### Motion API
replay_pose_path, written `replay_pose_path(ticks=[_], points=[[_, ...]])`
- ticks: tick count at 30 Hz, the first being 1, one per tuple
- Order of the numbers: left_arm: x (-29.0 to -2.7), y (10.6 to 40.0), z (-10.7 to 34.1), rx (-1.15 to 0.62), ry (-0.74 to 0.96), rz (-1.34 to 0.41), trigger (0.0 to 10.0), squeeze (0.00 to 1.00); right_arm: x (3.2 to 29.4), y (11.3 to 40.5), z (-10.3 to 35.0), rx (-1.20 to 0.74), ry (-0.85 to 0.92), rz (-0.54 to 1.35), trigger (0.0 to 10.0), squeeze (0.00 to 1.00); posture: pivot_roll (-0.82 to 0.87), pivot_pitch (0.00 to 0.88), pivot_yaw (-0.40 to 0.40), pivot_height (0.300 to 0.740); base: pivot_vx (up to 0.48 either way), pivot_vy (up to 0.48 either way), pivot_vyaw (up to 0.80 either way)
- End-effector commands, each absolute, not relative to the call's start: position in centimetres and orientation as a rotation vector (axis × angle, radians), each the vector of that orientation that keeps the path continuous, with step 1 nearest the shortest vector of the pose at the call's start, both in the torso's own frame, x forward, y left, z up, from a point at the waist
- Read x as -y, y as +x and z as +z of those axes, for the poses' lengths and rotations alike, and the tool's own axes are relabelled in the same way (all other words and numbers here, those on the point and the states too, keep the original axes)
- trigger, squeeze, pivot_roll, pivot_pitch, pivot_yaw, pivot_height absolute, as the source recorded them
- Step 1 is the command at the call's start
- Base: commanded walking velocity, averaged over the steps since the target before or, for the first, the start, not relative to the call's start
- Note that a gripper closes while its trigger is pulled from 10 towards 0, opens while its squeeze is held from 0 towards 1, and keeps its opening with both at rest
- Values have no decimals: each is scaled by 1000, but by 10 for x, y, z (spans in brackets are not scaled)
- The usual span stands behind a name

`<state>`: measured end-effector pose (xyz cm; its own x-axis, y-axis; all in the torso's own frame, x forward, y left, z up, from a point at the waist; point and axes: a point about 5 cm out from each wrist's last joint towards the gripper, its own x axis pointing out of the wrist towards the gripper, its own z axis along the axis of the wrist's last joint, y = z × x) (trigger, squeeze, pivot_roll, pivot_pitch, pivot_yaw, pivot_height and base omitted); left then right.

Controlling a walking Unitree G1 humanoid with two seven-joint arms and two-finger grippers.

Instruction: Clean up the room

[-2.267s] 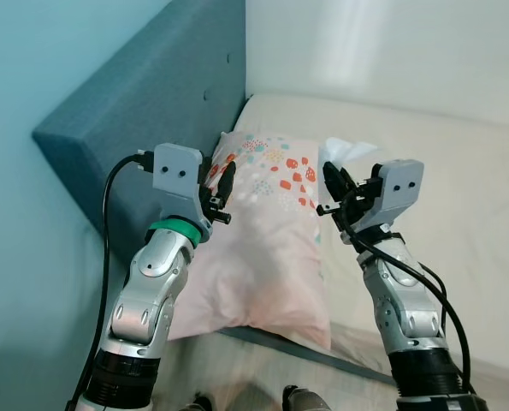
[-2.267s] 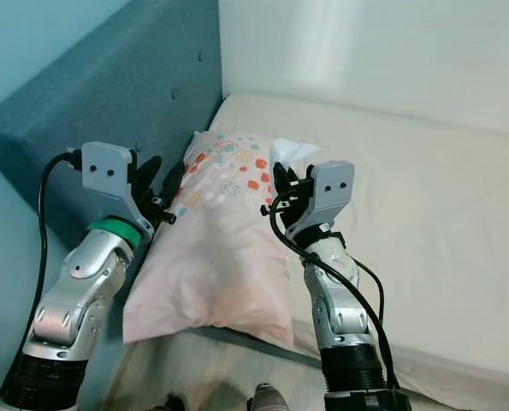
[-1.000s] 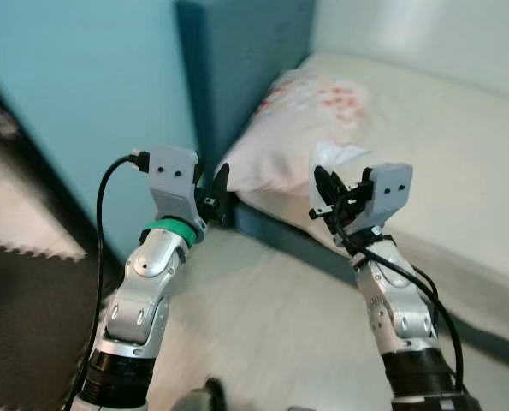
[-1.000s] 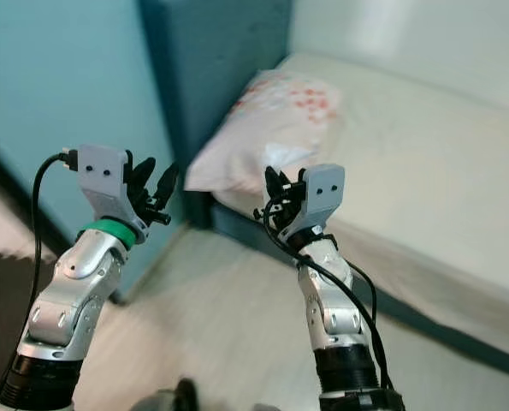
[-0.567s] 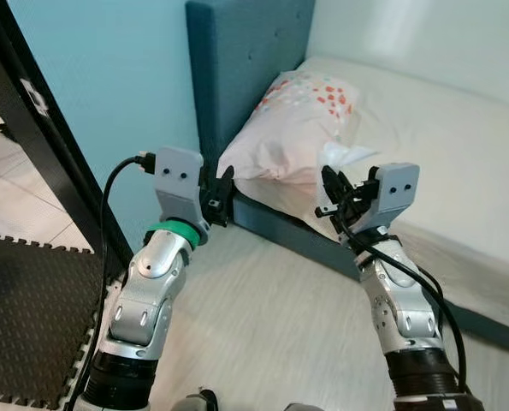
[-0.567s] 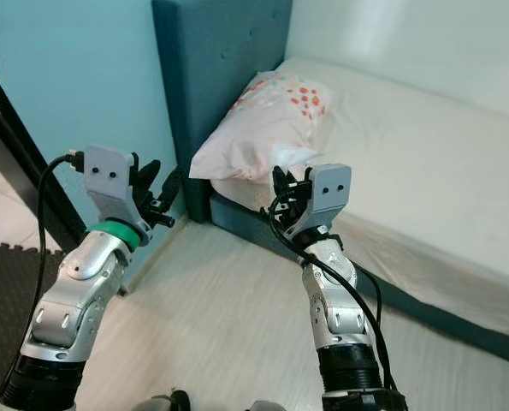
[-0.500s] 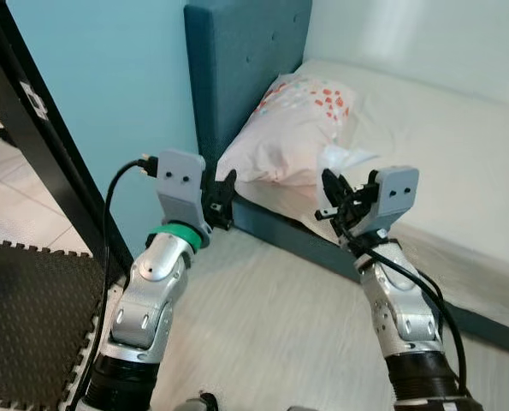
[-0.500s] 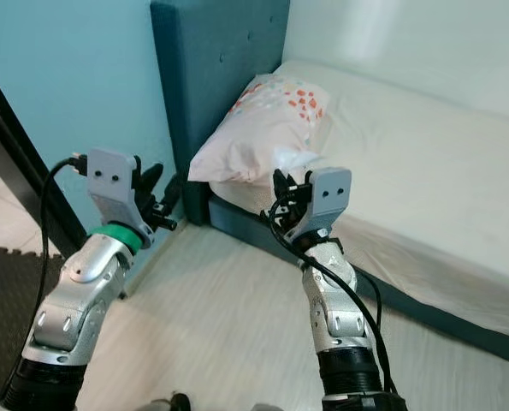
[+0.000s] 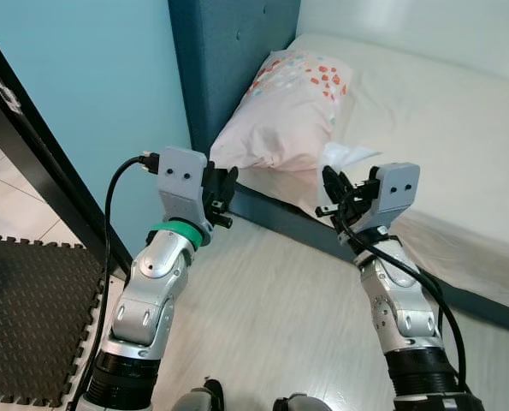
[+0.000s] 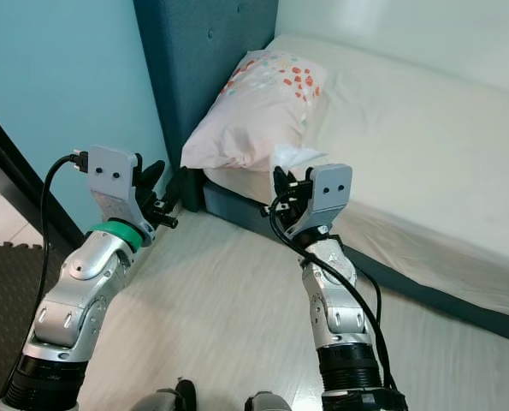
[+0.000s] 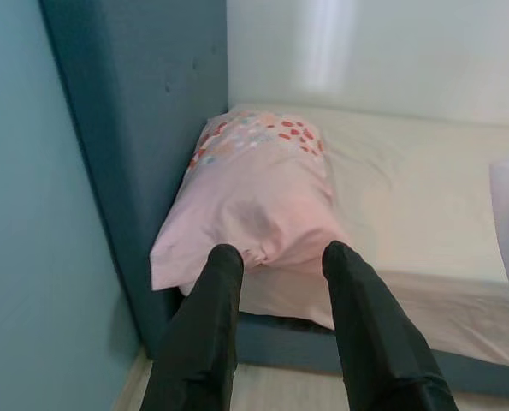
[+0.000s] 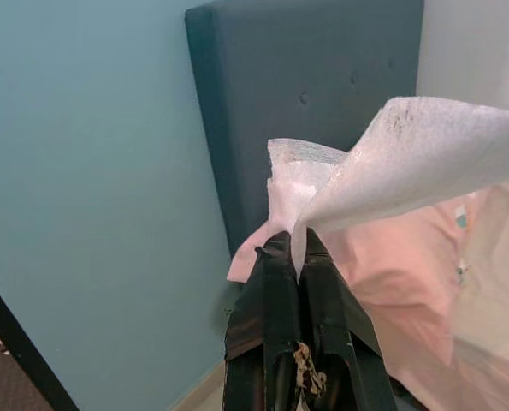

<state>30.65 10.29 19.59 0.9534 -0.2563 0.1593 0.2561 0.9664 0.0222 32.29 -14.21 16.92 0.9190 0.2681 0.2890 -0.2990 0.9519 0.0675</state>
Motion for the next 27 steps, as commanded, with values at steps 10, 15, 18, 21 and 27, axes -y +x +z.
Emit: replay_pose_path(ticks=[10,15,18,21,27], points=[[-141,294,96,-187,148,-119,10000,0,122,307,98,29,75,341,10000,0,-94,47,61,740,0,0,0],[-147,289,89,-215,151,-96,10000,0,116,304,92,11,83,352,10000,0,-86,53,61,740,0,0,0],[-145,290,92,-199,157,-105,10000,0,114,304,91,7,92,356,10000,0,-87,56,62,740,0,0,181],[-143,291,93,-188,162,-114,10000,0,115,305,88,-3,84,342,10000,0,-90,58,64,740,0,0,700],[-143,291,92,-181,165,-118,10000,0,117,305,85,-12,75,329,10000,0,-92,60,64,740,0,0,773]])
